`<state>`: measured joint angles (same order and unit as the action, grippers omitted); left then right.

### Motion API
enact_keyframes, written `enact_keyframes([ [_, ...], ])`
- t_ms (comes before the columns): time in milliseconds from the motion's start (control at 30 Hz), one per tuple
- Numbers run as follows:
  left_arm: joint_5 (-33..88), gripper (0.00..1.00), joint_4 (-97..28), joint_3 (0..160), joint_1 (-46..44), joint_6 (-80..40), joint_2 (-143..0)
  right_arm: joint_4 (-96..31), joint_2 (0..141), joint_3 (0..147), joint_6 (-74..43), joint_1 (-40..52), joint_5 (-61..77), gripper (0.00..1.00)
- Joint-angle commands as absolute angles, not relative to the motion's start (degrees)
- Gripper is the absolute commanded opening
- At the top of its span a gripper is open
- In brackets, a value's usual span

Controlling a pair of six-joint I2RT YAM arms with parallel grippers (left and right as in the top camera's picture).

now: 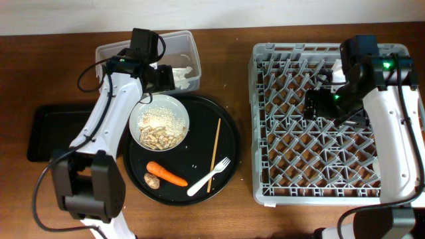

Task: Sort waste into correct bins and load items into the dishwasher rack
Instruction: 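Grasp the small tissue piece with the left gripper and drop it into the bin, then grasp the rim of the rice plate with the left gripper and lift it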

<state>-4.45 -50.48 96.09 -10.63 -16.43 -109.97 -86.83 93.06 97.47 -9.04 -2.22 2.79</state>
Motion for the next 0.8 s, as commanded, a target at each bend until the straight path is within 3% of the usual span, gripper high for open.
enact_keyframes([
  [0,2.17,0.81,-58.04,95.72,-10.76,-15.7,-106.13,-87.2,93.25,97.38,-8.8,-2.66,2.26,0.99],
  [200,5.41,0.82,-78.63,95.72,-10.61,-15.73,-104.79,-87.48,93.25,97.38,-8.8,-2.66,2.28,1.0],
  [500,-2.46,0.82,-88.14,95.72,-10.39,-16.49,-102.45,-91.85,93.25,97.38,-7.73,-1.67,4.47,0.99],
  [667,-3.9,0.82,-88.9,95.72,-3.75,-17.28,-97.58,-90.94,93.25,97.38,-10.37,8.43,6.02,1.0],
  [767,-2.61,0.83,-89.03,95.7,2.81,-17.26,-96.92,-85.86,93.27,97.38,-11.49,22.0,6.0,0.99],
])
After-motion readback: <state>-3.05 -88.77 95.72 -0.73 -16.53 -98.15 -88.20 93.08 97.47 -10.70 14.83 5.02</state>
